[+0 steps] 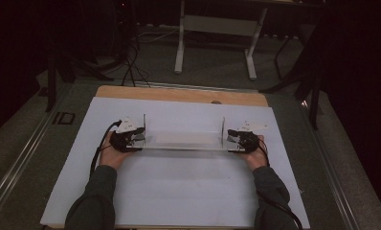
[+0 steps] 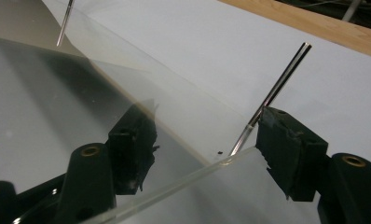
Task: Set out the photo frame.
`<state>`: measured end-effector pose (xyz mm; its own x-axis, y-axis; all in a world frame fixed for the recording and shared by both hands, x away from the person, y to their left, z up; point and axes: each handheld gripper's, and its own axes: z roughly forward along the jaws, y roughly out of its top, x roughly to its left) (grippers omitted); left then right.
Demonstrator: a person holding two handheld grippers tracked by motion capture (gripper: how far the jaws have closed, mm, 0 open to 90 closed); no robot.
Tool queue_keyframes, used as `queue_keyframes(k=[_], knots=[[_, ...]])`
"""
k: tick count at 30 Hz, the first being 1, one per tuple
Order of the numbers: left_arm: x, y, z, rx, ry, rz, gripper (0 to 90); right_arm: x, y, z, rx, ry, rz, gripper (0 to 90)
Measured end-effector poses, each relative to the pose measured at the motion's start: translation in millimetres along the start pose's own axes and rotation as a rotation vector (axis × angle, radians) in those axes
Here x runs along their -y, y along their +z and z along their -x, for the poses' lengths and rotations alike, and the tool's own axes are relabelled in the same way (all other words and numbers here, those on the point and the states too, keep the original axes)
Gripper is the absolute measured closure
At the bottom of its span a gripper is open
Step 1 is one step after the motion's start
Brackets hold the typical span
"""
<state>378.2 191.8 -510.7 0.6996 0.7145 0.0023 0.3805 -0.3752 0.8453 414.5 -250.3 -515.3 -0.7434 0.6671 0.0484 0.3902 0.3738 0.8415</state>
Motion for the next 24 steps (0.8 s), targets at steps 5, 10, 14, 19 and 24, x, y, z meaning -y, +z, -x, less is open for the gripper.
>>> queue_keyframes(k=[5, 10, 14, 19, 24], knots=[[-3.6, 0.4, -3.3, 0.011, -0.021, -0.004, 45.5, 1.2, -2.4, 2.8, -0.021, 0.011, 0.038, 36.0], [-7.7, 1.0, -6.9, 0.020, -0.042, -0.010, 45.3, -1.3, -2.4, 4.3, -0.034, 0.022, 0.057, 37.6], [-10.2, 1.6, -8.9, 0.022, -0.056, -0.006, 45.3, -4.4, -0.7, 3.7, -0.038, 0.024, 0.065, 38.4], [-12.4, 2.0, -10.9, 0.021, -0.062, -0.004, 45.3, -5.9, -0.3, 6.1, -0.045, 0.044, 0.078, 39.0], [-14.2, 2.8, -12.9, 0.016, -0.073, 0.008, 45.3, -6.6, 0.1, 8.7, -0.051, 0.068, 0.091, 39.3]])
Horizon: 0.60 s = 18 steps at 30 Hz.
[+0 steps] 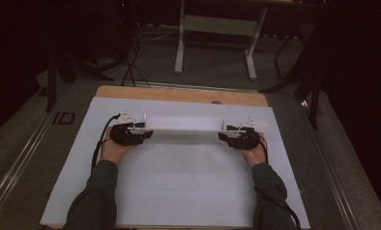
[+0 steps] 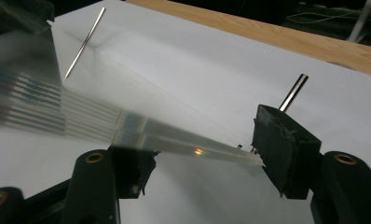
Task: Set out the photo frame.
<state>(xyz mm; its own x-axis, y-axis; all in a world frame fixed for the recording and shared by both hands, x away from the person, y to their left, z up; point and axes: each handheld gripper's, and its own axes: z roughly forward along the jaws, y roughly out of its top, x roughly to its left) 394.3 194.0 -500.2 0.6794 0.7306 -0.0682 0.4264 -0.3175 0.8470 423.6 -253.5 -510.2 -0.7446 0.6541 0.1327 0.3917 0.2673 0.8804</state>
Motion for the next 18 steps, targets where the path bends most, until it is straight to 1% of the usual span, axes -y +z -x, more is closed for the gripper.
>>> queue_keyframes(k=[3, 7, 13, 17, 18], knots=[[-1.1, 0.5, -1.1, 0.000, -0.012, 0.003, 45.2, -1.3, 0.7, 2.2, -0.002, 0.014, 0.010, 39.6], [-1.6, 0.9, -2.6, 0.005, -0.014, 0.006, 45.0, -1.7, 1.2, 4.4, -0.010, 0.027, 0.012, 39.6], [-1.0, 2.4, -5.7, 0.013, -0.035, 0.029, 44.5, -3.0, 1.5, 8.1, -0.026, 0.049, 0.020, 40.0], [-0.5, 3.1, -8.2, 0.018, -0.037, 0.040, 44.1, -3.9, 2.0, 10.3, -0.033, 0.064, 0.026, 40.1], [-0.4, 3.6, -8.3, 0.011, -0.036, 0.049, 44.1, -4.1, 2.1, 10.7, -0.033, 0.068, 0.027, 40.2]])
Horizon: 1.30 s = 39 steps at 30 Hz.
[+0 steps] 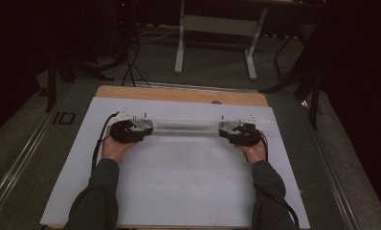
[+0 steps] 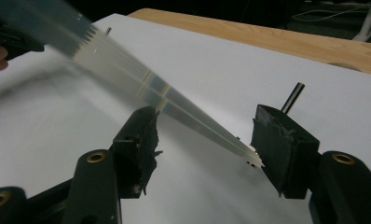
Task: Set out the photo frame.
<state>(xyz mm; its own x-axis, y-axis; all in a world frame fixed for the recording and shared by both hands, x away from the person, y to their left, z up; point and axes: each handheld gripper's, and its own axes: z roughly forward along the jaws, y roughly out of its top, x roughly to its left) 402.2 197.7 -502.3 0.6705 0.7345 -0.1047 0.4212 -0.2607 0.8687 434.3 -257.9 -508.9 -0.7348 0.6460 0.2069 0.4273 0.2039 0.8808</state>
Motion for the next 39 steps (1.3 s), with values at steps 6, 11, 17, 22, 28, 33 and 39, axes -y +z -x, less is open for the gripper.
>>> queue_keyframes(k=[6, 11, 17, 22, 28, 33, 39], knots=[[-0.9, 0.8, -1.3, 0.004, -0.016, 0.002, 43.8, -1.1, 0.9, 2.5, -0.005, 0.022, 0.011, 40.2], [-1.5, 1.4, -2.6, 0.009, -0.025, 0.003, 43.7, -1.6, 1.6, 3.2, -0.003, 0.030, 0.014, 40.1], [-0.5, 0.8, -2.0, 0.004, -0.034, 0.008, 42.0, -2.9, 2.0, 5.0, -0.013, 0.033, 0.007, 39.9], [0.2, -4.8, -0.7, -0.026, -0.018, 0.047, 38.3, -3.3, 2.0, 5.4, -0.015, 0.039, 0.004, 40.1], [-3.0, -13.2, 4.9, -0.055, 0.039, 0.097, 40.3, -4.0, 2.5, 7.1, -0.018, 0.048, 0.009, 40.4], [-4.6, -15.5, 8.6, -0.069, 0.067, 0.122, 46.1, -5.3, 3.0, 8.0, -0.018, 0.060, 0.008, 40.7], [-6.7, -17.7, 9.3, -0.073, 0.056, 0.166, 49.1, -6.4, 3.4, 10.4, -0.017, 0.079, 0.021, 42.2]])
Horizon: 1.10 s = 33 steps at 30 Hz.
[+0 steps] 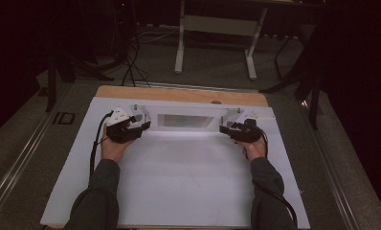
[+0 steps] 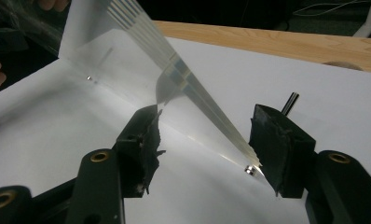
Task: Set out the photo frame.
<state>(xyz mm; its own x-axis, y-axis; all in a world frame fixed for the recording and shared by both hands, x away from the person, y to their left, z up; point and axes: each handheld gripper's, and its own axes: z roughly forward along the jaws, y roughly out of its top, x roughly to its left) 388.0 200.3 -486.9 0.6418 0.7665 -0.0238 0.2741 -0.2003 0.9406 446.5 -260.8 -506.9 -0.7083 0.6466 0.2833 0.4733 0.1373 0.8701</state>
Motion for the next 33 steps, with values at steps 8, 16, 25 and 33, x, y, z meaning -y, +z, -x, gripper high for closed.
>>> queue_keyframes(k=[8, 16, 25, 33], knots=[[1.0, -0.6, -0.8, 0.013, -0.002, 0.000, 49.3, -2.7, -1.1, -1.3, 0.005, -0.028, -0.019, 43.5], [1.3, -0.4, -1.1, 0.014, -0.009, 0.002, 49.2, -6.0, -11.4, -9.2, -0.004, -0.063, 0.062, 40.4], [-2.1, 5.0, -3.0, -0.021, -0.040, 0.016, 49.0, -14.6, -10.1, -12.9, 0.001, -0.042, 0.096, 43.5], [-8.3, 10.8, -3.4, -0.060, -0.064, 0.007, 47.6, -17.7, -5.7, -16.5, 0.064, -0.038, 0.119, 44.0]])
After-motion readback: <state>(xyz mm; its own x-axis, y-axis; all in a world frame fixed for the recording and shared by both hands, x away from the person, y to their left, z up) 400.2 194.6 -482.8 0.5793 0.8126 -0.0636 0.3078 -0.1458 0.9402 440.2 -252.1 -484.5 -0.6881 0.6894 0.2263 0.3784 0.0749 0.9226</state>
